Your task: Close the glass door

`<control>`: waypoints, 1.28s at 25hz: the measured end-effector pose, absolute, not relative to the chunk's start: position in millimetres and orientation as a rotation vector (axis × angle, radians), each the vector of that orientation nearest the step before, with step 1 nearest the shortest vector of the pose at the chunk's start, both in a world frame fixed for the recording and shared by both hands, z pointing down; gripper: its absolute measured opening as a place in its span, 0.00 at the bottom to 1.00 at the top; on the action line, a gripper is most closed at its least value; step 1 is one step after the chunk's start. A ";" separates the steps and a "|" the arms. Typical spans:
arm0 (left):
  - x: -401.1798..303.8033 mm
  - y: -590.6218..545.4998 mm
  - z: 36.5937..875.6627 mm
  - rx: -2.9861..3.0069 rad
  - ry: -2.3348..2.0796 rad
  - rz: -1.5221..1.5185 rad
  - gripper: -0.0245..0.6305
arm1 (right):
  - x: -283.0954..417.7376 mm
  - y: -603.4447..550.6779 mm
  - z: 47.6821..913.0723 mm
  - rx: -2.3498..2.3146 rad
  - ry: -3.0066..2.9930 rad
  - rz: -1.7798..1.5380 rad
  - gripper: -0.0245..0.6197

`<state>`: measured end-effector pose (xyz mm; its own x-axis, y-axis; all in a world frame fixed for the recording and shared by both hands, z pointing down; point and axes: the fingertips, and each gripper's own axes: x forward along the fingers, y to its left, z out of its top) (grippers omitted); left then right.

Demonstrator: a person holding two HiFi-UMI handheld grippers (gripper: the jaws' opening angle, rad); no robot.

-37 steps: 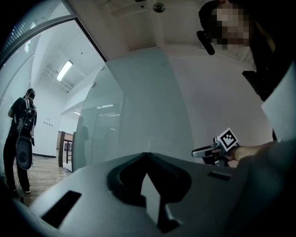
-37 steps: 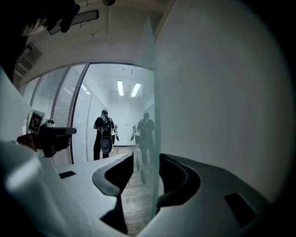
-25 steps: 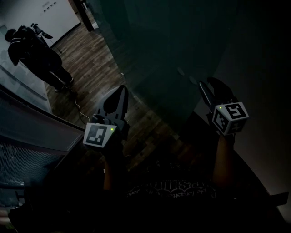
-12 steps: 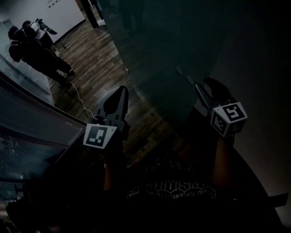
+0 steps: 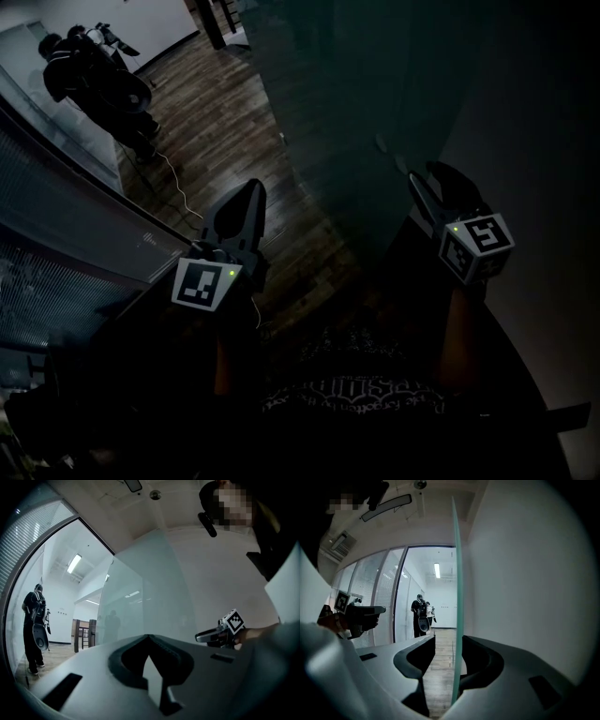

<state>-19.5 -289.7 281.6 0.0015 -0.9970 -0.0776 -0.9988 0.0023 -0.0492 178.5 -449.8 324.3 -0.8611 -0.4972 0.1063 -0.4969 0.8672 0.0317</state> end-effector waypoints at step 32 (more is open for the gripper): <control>9.3 -148.3 279.5 -1.861 2.435 0.024 0.04 | 107.2 -325.7 315.4 0.195 -3.022 -0.028 0.30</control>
